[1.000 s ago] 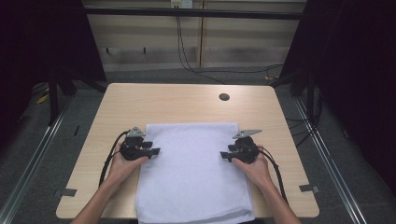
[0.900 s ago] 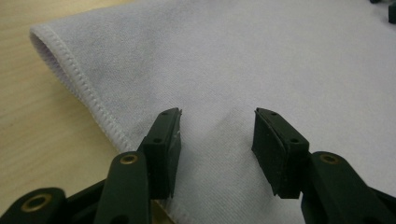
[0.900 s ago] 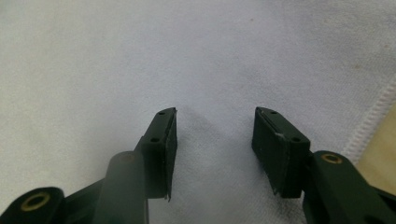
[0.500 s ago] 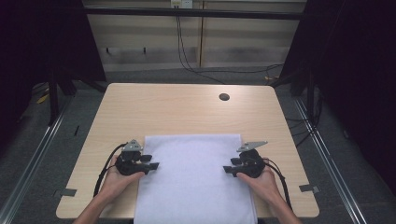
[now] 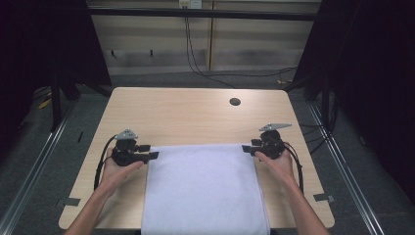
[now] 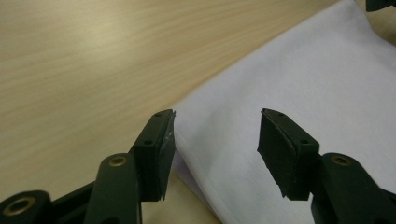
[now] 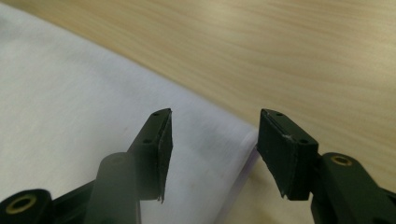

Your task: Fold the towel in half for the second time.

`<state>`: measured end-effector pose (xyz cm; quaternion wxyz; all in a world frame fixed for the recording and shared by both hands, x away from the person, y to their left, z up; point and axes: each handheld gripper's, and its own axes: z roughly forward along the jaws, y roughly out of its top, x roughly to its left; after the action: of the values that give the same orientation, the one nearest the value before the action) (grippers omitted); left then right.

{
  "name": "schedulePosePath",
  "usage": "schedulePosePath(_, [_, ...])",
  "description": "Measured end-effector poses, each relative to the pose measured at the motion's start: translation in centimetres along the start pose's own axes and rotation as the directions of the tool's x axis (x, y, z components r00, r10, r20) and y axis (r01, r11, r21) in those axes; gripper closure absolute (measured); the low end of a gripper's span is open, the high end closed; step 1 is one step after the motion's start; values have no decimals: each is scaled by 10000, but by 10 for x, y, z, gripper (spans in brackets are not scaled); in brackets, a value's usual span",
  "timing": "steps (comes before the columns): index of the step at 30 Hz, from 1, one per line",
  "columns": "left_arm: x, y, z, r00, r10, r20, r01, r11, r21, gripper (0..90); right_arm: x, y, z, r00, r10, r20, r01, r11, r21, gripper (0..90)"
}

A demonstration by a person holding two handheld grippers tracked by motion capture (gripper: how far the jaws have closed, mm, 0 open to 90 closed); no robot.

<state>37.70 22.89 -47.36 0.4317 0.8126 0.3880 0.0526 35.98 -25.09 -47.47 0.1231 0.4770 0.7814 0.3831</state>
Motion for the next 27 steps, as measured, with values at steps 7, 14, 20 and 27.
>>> schedulePosePath(7, [22, -3, 20, 9968, -760, -247, 757, 9970, -155, 452, -22, 2, 21, 9985, 509, -219, -504, 9984, 242, 489])
schedulePosePath(14, [20, -7, 37, 9979, -589, -286, 592, 9982, 105, 458, -28, -8, 29, 9927, 939, -752, -913, 9951, 370, 570])
schedulePosePath(20, [15, -10, 37, 9999, 24, 121, -29, 9992, 393, 738, -27, -12, 27, 9909, 906, -994, -875, 9955, 355, 783])
schedulePosePath(27, [14, 3, 29, 9998, -105, 141, 111, 9989, -465, 850, -23, -2, 13, 9910, 781, -1085, -821, 9961, -328, 853])
